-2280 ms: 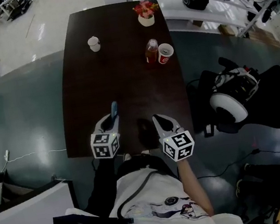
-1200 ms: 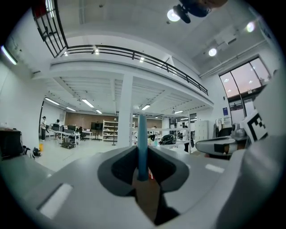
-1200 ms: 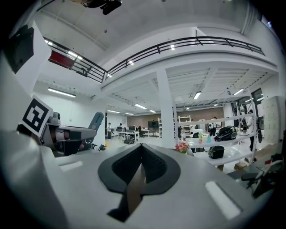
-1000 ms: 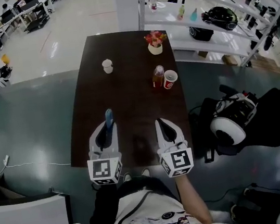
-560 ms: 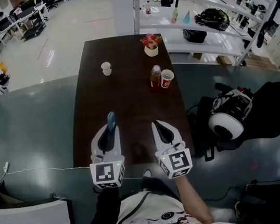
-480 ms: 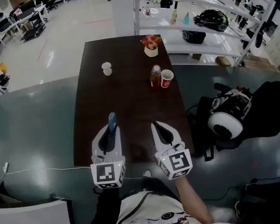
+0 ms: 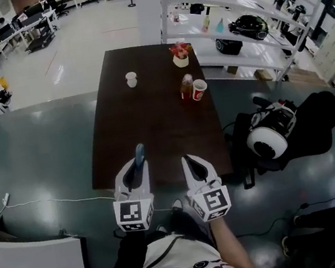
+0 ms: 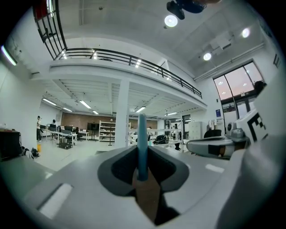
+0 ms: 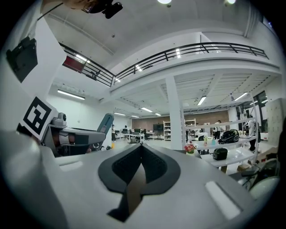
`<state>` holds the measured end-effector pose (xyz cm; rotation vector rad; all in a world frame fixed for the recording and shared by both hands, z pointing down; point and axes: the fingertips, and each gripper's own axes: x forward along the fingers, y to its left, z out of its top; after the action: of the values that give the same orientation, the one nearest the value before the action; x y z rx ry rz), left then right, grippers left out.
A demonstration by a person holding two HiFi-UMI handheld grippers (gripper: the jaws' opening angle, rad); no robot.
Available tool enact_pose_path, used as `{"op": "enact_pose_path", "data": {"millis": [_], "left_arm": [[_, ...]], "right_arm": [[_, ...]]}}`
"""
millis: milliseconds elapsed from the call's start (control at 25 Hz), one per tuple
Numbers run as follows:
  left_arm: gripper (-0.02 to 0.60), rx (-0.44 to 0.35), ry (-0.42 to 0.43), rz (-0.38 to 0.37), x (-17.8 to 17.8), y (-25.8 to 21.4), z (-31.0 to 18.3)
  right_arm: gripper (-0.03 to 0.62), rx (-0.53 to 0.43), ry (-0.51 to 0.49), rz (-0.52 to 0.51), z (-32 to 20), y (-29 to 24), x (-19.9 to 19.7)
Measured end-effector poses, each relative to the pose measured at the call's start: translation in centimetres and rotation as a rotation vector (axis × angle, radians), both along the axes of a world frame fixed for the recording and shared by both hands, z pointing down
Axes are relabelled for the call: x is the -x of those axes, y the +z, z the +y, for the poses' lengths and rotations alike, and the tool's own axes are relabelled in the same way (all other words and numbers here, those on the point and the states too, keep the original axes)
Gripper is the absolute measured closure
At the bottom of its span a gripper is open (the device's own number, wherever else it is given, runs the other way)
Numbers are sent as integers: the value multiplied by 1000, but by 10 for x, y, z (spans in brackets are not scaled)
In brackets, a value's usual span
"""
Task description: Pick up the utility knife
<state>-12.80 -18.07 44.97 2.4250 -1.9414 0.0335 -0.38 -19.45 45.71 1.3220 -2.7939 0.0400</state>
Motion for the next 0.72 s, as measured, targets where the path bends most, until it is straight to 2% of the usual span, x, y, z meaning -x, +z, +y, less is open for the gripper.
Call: {"op": "enact_pose_path", "data": {"millis": [400, 720], "left_arm": [[512, 38, 4, 11, -3, 9, 62], [512, 2, -22, 8, -22, -5, 83]], "right_arm": [[592, 13, -40, 21, 57, -2, 8], [592, -4, -83, 14, 84, -8, -4]]}}
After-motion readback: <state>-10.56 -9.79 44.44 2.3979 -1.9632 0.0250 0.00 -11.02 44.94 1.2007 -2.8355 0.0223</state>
